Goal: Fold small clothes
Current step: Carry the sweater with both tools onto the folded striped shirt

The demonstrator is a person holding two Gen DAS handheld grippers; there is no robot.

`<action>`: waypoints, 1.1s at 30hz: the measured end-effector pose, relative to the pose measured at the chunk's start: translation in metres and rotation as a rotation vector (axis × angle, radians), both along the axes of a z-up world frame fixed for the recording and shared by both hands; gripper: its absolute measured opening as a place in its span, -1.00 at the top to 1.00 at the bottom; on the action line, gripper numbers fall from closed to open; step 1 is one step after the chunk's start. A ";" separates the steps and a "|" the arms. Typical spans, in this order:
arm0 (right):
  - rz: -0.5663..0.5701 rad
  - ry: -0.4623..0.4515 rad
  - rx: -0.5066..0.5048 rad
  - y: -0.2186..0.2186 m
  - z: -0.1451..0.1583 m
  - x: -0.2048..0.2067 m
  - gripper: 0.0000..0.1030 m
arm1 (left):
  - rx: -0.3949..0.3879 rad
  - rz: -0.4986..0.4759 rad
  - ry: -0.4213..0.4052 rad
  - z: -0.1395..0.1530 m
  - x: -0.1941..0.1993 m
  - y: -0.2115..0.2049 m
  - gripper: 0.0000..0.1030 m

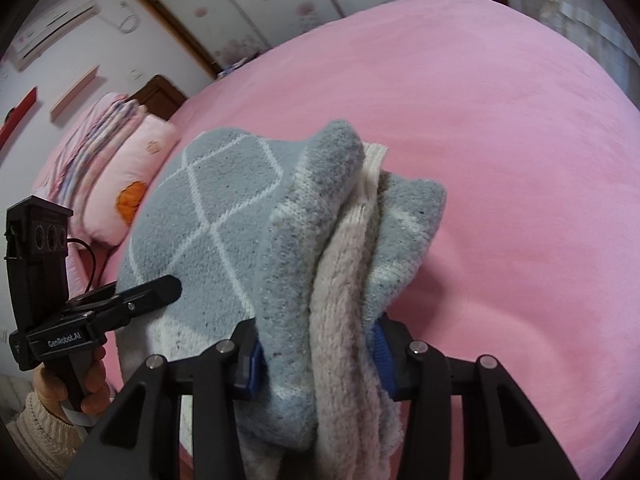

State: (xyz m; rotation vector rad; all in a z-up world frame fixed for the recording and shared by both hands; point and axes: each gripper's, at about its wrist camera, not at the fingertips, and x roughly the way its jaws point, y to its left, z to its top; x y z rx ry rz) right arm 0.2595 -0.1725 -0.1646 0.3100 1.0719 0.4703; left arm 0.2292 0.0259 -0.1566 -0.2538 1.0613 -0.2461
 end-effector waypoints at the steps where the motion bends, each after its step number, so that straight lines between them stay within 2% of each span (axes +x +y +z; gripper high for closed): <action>1: 0.013 -0.005 0.011 0.014 0.006 0.002 0.15 | 0.011 0.013 -0.008 0.009 -0.004 0.022 -0.26; 4: 0.060 -0.034 0.047 0.071 0.028 0.015 0.15 | 0.052 0.043 -0.039 0.041 -0.009 0.091 -0.26; 8: 0.096 -0.070 0.089 0.150 0.054 0.046 0.15 | 0.090 0.088 -0.076 0.082 0.011 0.186 -0.28; 11: 0.097 -0.081 0.125 0.209 0.064 0.080 0.15 | 0.108 0.112 -0.090 0.097 0.035 0.251 -0.28; 14: 0.085 -0.101 0.133 0.260 0.064 0.110 0.15 | 0.130 0.130 -0.098 0.098 0.062 0.299 -0.29; 17: 0.063 -0.098 0.142 0.305 0.049 0.142 0.15 | 0.133 0.154 -0.090 0.086 0.095 0.344 -0.30; 20: 0.041 -0.079 0.155 0.329 0.026 0.164 0.15 | 0.146 0.173 -0.078 0.064 0.121 0.373 -0.30; 24: 0.016 -0.022 0.148 0.357 -0.013 0.192 0.15 | 0.145 0.189 -0.058 0.027 0.149 0.390 -0.30; 29: 0.004 0.015 0.129 0.371 -0.049 0.203 0.15 | 0.086 0.206 -0.014 -0.023 0.169 0.411 -0.31; 33: 0.007 0.026 0.129 0.368 -0.068 0.200 0.12 | 0.040 0.225 -0.012 -0.047 0.169 0.422 -0.47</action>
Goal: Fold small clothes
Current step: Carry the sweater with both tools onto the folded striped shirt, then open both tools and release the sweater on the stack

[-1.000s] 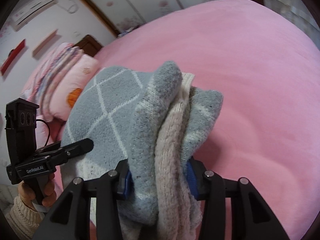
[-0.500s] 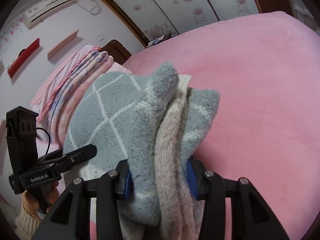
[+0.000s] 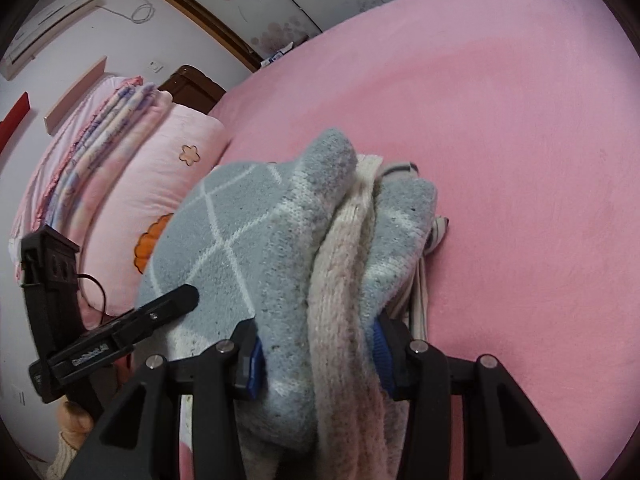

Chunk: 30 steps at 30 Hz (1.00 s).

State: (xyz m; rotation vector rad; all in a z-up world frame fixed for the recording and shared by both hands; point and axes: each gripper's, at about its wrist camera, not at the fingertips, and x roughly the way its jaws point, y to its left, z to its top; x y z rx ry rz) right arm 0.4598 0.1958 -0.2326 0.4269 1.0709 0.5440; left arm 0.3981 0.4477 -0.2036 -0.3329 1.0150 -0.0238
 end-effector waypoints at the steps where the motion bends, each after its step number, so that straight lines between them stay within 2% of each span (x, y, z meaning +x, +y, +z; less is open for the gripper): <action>1: 0.011 -0.008 -0.007 0.001 -0.002 -0.002 0.10 | -0.009 0.003 -0.011 -0.003 -0.001 0.003 -0.55; 4: 0.035 -0.028 -0.030 0.007 -0.004 -0.006 0.01 | 0.009 0.026 -0.016 -0.010 -0.002 0.010 -0.86; 6: 0.047 -0.040 -0.049 0.010 -0.005 -0.007 -0.05 | -0.003 0.032 -0.021 -0.011 -0.002 0.013 -0.91; 7: 0.048 -0.042 -0.054 0.012 -0.006 -0.006 -0.10 | -0.006 0.042 -0.021 -0.012 -0.002 0.015 -0.99; 10: 0.046 -0.035 -0.062 0.012 -0.007 -0.006 -0.20 | -0.015 0.076 -0.021 -0.010 -0.009 0.013 -0.99; 12: 0.043 -0.035 -0.070 0.013 -0.004 -0.006 -0.26 | 0.016 0.092 -0.016 -0.007 -0.011 0.010 -0.99; 14: 0.046 -0.043 -0.093 0.009 0.001 -0.010 -0.29 | 0.094 0.109 -0.027 0.004 -0.018 -0.002 -0.99; 17: 0.039 -0.100 -0.181 0.006 0.021 -0.023 -0.32 | 0.273 0.155 -0.071 0.028 -0.030 -0.023 -0.99; 21: 0.046 -0.145 -0.269 -0.002 0.039 -0.042 -0.36 | 0.381 0.155 -0.066 0.047 -0.044 -0.050 -0.99; 26: 0.043 -0.155 -0.386 -0.021 0.060 -0.073 -0.36 | 0.404 0.140 -0.018 0.058 -0.074 -0.078 -0.99; 30: 0.036 -0.169 -0.382 -0.037 0.084 -0.096 -0.36 | 0.381 0.136 -0.009 0.072 -0.099 -0.098 -0.99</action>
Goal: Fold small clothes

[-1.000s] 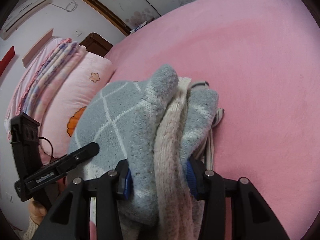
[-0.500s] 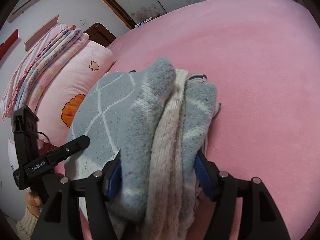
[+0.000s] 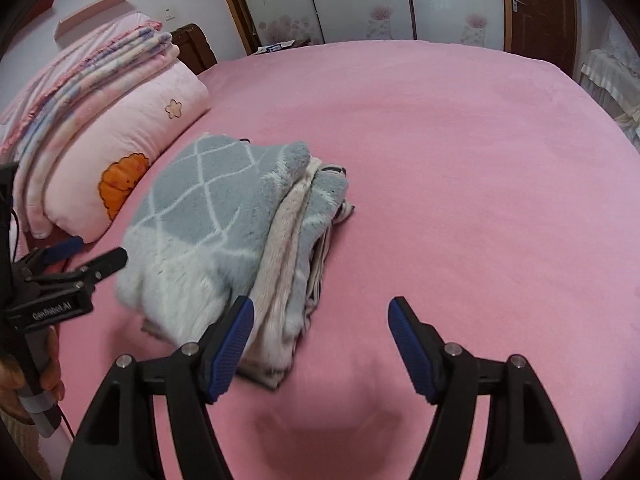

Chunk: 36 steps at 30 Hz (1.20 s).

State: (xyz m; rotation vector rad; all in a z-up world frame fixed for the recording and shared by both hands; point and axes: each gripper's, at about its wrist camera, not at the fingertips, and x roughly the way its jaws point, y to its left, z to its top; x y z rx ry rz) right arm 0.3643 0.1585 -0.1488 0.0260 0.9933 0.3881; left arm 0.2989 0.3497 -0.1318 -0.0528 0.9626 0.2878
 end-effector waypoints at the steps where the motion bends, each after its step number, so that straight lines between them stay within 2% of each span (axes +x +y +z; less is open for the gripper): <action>1: -0.001 -0.009 -0.001 -0.003 0.007 -0.006 -0.36 | -0.014 0.004 -0.007 0.005 -0.007 -0.004 -0.99; 7: -0.007 -0.039 0.014 -0.018 0.043 -0.040 -0.36 | -0.056 0.019 -0.026 0.028 -0.034 -0.025 -0.99; 12: 0.005 -0.084 0.020 -0.040 0.075 -0.087 -0.36 | -0.095 -0.023 -0.089 0.062 -0.076 -0.070 -0.99; 20: -0.031 -0.134 0.008 -0.101 0.111 -0.169 -0.36 | -0.151 -0.094 -0.113 0.101 -0.152 -0.153 -0.99; 26: -0.079 -0.160 0.004 -0.150 0.129 -0.228 -0.36 | -0.165 -0.121 -0.183 0.116 -0.211 -0.206 -0.99; 33: -0.139 -0.209 0.022 -0.191 0.142 -0.280 -0.36 | -0.158 -0.100 -0.217 0.124 -0.253 -0.250 -0.99; 36: -0.161 -0.229 0.030 -0.206 0.145 -0.298 -0.36 | -0.178 -0.088 -0.215 0.124 -0.267 -0.266 -0.99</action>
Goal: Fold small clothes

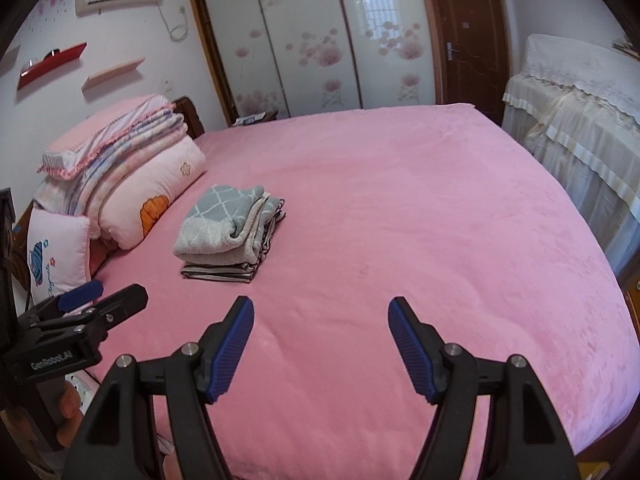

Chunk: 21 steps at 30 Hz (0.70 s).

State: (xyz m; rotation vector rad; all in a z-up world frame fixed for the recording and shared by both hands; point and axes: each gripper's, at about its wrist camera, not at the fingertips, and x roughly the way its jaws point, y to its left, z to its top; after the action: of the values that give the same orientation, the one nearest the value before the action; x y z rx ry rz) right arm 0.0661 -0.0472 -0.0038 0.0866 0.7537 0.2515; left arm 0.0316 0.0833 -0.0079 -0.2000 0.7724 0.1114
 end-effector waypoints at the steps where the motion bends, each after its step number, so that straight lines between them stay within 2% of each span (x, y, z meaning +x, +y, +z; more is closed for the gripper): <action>1: -0.007 -0.003 -0.001 -0.004 0.000 -0.006 -0.36 | -0.016 -0.003 0.002 -0.001 -0.004 -0.005 -0.99; 3: -0.015 -0.007 -0.006 -0.011 0.000 -0.015 -0.36 | -0.024 -0.008 -0.004 0.000 -0.012 -0.016 -0.99; 9: -0.022 0.004 -0.015 -0.027 -0.007 -0.036 -0.36 | 0.045 0.006 -0.042 0.006 -0.030 -0.046 -0.99; 13: -0.044 0.018 -0.011 -0.039 -0.009 -0.043 -0.36 | 0.069 0.009 -0.022 0.009 -0.036 -0.060 -0.99; 21: -0.063 0.020 -0.019 -0.054 -0.011 -0.056 -0.36 | 0.054 0.027 -0.013 0.006 -0.048 -0.077 -0.99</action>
State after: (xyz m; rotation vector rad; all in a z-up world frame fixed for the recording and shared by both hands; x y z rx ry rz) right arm 0.0104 -0.1014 -0.0152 0.0948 0.7722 0.1838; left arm -0.0166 0.0065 -0.0015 -0.1594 0.7532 0.1566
